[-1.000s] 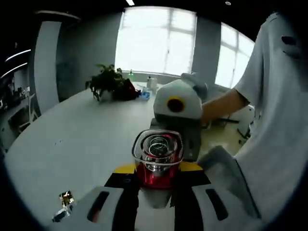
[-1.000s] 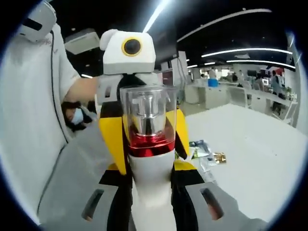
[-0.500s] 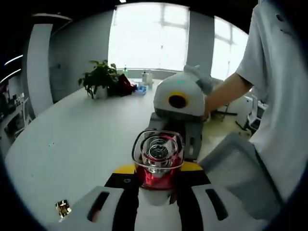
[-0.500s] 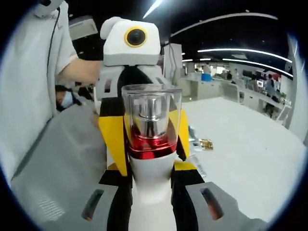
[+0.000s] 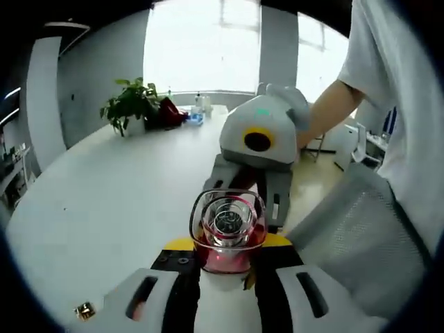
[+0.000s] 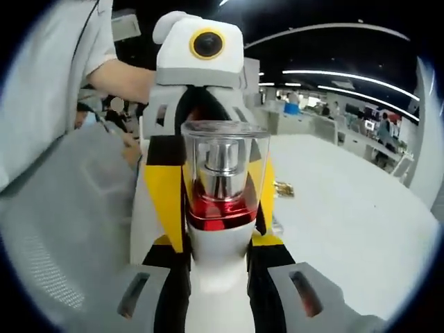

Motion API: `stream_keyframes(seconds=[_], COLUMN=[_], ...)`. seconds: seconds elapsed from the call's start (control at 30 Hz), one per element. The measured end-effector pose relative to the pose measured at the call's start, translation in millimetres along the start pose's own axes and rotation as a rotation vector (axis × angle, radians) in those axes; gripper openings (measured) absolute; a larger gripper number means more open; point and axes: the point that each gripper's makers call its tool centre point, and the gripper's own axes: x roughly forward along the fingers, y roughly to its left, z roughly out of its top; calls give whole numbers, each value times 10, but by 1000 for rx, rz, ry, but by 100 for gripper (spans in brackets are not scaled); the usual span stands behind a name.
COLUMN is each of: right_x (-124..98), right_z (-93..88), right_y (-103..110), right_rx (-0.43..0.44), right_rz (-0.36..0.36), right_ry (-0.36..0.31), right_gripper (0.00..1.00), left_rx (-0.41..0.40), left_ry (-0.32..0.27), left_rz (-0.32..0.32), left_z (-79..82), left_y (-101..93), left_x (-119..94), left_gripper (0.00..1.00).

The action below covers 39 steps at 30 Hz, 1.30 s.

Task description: Arrange the skincare products in the storage area until every visible bottle or jar stands upright without overlapping.

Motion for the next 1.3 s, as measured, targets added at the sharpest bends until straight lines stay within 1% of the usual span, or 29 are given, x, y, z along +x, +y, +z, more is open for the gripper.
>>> stream_keyframes(seconds=[0.2,0.47,0.57,0.73,0.97,1.17,1.3], right_x=[55,97,104,134,153,159,156], right_z=[-139,-232,-221,-221,-216,-225,-239], right_y=[-113,-265,-335,-447,-531,-585,-592], right_rx=[1,-10,-11,-27,-45,-54,-55], right_rz=[5,3,-6,-25,-27,-28,-26], right_ry=[13,22,10,7,6,5,6], right_gripper=[30,30,30,30,30,30,30], left_rx=[-13,-24,-19,9,23,11,5], left_ry=[15,21,16,16,-7,-22,-25], left_rz=[-6,-1,5,9,17,27,29], left_z=[-84,-129,-128,-103,-70,-85,-85], left_y=[112,267,372,453,499,582,571], left_x=[102,190,208,213,210,196,198], left_gripper=[26,26,26,26,27,27,27])
